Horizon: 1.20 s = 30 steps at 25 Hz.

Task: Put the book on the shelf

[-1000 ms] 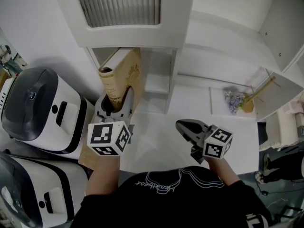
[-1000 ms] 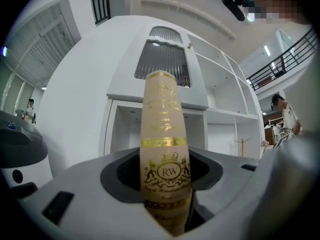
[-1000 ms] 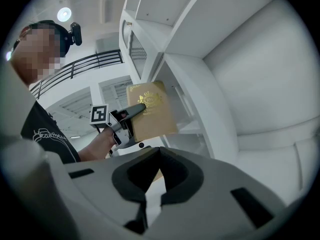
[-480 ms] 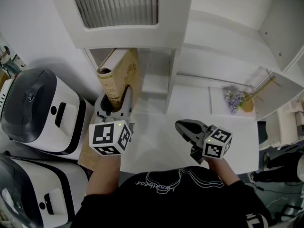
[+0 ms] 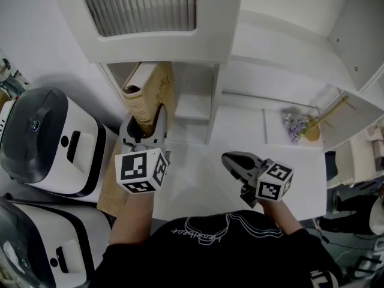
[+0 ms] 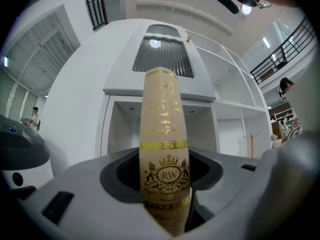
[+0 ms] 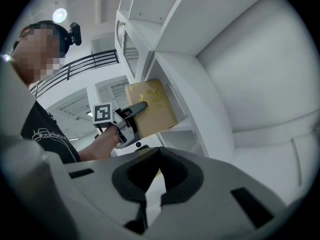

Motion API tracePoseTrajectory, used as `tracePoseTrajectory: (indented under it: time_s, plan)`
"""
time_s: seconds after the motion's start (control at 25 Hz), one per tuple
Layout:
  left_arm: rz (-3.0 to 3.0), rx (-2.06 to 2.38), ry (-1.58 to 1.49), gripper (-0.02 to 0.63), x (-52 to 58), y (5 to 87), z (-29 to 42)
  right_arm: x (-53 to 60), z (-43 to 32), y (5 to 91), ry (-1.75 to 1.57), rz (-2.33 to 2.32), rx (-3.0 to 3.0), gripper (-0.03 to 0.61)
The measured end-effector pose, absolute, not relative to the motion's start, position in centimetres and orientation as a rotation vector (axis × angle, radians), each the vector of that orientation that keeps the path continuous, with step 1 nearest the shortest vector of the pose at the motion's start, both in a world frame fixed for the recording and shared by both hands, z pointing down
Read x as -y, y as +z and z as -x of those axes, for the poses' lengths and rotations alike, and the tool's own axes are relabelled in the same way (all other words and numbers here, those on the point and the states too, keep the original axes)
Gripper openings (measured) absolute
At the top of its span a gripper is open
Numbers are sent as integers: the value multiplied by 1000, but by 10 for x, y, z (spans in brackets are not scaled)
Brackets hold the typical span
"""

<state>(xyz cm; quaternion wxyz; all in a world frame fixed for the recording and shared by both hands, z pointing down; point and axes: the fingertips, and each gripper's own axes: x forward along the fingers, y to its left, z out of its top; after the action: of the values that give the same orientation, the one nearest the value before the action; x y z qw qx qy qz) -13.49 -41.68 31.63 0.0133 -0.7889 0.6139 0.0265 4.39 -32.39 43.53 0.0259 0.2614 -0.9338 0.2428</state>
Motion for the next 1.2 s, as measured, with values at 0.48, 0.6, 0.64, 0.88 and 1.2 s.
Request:
tracePoseTrajectory:
  time_s: [0.48,0.6,0.64,0.88,1.2]
  plan:
    - [2425,-1947,67,209,450,321,128,336,-52,445,787,-832,2874,6]
    - [2419,-1951,56,209,462,323,125,339,-56,447,799,-844,2868,6]
    - [2417,-1953,54,209,466,323,124,340,-57,448,803,-845,2868,6]
    - [2406,-1976,44,209,487,328,121,345,-60,449,810,-844,2875,6]
    - [2422,-1961,38,209,514,329,119,351,-64,455,829,-856,2866,6]
